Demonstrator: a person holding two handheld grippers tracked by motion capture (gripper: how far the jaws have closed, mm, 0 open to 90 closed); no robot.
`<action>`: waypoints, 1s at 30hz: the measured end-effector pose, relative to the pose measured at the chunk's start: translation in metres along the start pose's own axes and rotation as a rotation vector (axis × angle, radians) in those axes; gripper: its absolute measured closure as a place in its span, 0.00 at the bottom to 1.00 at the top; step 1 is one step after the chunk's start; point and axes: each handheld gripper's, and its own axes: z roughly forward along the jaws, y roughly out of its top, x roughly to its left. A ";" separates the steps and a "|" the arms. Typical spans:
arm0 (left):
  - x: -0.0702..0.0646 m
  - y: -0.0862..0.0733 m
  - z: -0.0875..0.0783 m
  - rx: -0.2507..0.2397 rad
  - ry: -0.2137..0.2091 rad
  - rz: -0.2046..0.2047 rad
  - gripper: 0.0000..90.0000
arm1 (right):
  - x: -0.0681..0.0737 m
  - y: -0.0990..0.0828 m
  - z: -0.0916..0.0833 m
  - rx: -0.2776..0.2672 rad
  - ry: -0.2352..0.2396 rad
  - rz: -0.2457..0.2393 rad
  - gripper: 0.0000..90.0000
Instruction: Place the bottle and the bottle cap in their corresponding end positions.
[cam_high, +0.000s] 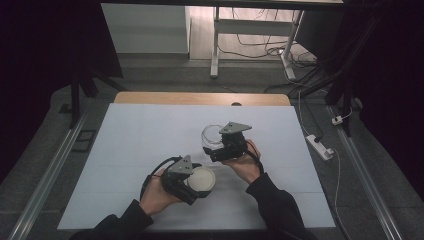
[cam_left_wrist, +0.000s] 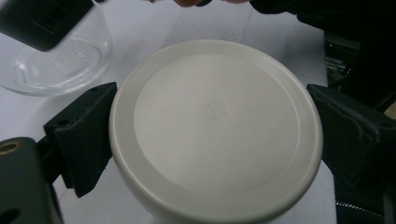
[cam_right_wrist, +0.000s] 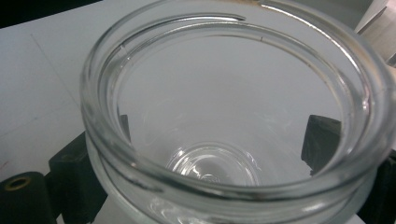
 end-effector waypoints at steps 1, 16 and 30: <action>0.000 -0.001 0.002 0.002 -0.003 -0.001 0.09 | 0.000 0.001 0.001 -0.001 -0.001 0.001 0.07; 0.005 -0.012 0.029 0.035 0.007 0.013 0.09 | -0.008 0.013 0.026 -0.007 -0.012 0.007 0.07; 0.018 -0.020 0.044 0.075 0.044 -0.015 0.09 | -0.017 0.020 0.050 -0.014 -0.022 0.009 0.07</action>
